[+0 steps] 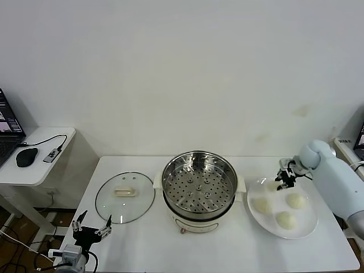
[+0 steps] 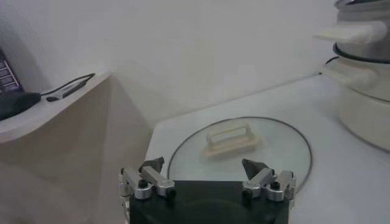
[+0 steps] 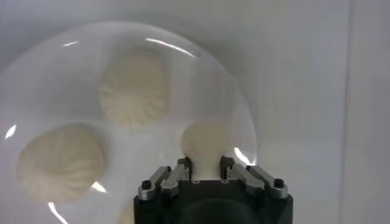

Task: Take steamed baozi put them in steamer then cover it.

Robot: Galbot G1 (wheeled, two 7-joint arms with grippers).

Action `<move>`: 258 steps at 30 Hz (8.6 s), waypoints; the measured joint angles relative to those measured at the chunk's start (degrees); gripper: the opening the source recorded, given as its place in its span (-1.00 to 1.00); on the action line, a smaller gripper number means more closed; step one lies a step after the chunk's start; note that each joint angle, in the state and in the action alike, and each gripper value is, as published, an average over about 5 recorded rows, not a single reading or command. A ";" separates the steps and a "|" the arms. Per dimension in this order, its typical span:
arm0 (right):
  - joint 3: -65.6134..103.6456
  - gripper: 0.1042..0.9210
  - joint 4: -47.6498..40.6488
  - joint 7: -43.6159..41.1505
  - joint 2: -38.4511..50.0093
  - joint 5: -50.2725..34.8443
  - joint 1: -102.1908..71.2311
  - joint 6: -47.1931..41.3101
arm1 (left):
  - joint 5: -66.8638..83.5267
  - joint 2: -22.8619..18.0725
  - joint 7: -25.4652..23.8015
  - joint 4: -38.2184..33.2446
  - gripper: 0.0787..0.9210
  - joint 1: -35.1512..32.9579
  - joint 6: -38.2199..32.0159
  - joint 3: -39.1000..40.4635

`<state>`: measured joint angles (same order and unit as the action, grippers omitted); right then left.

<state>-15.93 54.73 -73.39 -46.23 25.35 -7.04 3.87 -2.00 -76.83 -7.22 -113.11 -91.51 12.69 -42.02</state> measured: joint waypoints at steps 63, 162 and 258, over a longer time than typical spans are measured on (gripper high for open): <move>-28.23 -0.38 11.17 -3.28 -21.89 0.33 22.94 42.85 | -0.78 -2.07 1.17 -3.48 0.77 -2.60 1.59 -2.17; -25.67 0.76 26.10 -2.34 12.78 -17.72 10.27 -27.47 | -1.73 -2.63 0.52 -4.89 0.77 -4.12 4.24 -0.94; -41.24 0.19 24.28 -3.88 4.01 -33.20 35.07 -31.42 | -3.66 -1.41 0.65 -5.19 0.77 -2.96 4.61 -1.01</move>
<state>-57.17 79.01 -77.27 -42.22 -7.85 28.03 -27.55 -5.66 -78.24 -6.56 -118.30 -94.47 17.30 -43.03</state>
